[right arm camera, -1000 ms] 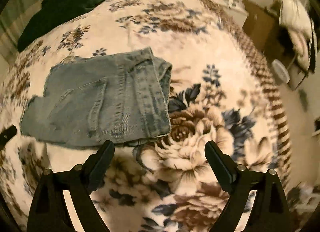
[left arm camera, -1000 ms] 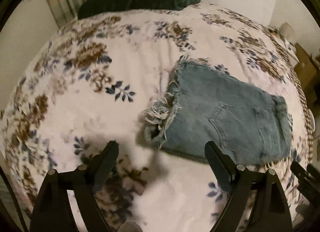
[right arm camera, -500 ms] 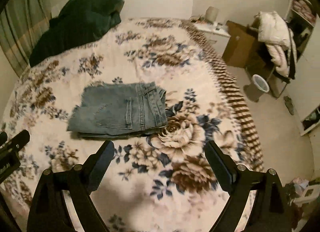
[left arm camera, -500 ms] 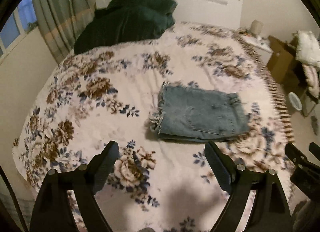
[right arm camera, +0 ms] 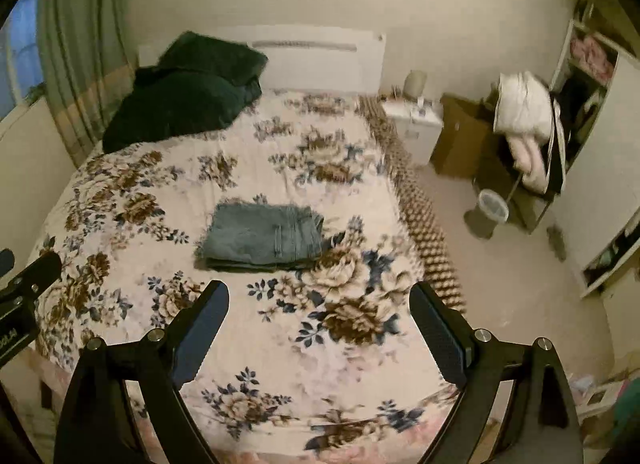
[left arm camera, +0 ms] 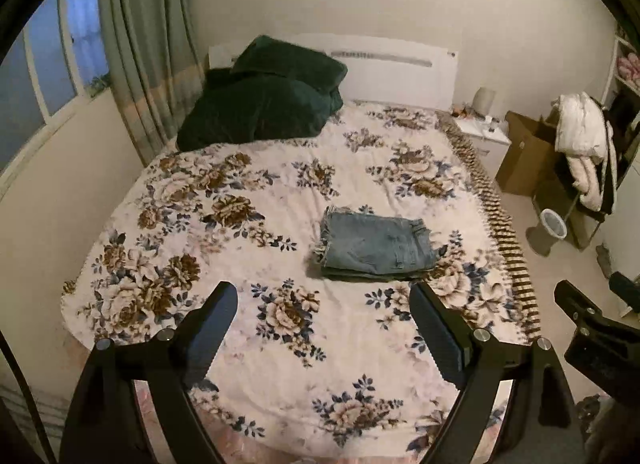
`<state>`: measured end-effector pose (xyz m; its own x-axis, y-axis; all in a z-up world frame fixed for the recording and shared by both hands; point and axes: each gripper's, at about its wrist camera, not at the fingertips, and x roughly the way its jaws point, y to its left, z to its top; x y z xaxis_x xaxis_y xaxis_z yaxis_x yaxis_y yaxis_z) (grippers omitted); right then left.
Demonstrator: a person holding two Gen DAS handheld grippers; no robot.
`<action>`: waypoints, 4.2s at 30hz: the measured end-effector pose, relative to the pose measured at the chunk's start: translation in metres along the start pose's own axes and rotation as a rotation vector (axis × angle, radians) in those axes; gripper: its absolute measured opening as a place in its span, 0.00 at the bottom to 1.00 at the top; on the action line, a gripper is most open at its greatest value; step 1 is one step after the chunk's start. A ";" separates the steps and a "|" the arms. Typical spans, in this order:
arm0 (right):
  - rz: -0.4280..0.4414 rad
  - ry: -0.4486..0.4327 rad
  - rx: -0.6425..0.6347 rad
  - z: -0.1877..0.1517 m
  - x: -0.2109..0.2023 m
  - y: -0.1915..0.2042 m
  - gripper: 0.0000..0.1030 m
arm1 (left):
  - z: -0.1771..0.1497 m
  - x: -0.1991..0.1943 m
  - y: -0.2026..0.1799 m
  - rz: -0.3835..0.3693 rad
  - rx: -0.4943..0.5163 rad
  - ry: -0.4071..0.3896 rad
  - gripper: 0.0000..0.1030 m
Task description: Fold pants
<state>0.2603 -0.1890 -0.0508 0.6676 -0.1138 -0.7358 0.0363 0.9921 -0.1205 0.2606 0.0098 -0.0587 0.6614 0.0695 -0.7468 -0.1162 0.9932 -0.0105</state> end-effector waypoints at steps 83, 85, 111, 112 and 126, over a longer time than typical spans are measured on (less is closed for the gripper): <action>0.035 -0.031 0.047 0.006 -0.048 -0.029 0.97 | 0.001 -0.051 -0.022 0.045 0.029 -0.046 1.00; 0.039 -0.032 0.049 0.006 -0.049 -0.030 0.97 | 0.000 -0.053 -0.023 0.048 0.032 -0.050 1.00; 0.072 -0.035 0.063 -0.001 -0.069 -0.020 0.97 | -0.005 -0.061 -0.030 0.037 0.046 -0.064 1.00; 0.074 -0.034 0.063 -0.001 -0.069 -0.020 0.97 | -0.004 -0.062 -0.030 0.037 0.046 -0.067 1.00; 0.070 -0.037 0.062 -0.003 -0.071 -0.022 0.97 | -0.006 -0.064 -0.031 0.034 0.045 -0.072 1.00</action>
<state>0.2101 -0.2025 0.0022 0.6974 -0.0435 -0.7154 0.0338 0.9990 -0.0279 0.2176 -0.0258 -0.0140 0.7093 0.1086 -0.6965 -0.1074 0.9932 0.0455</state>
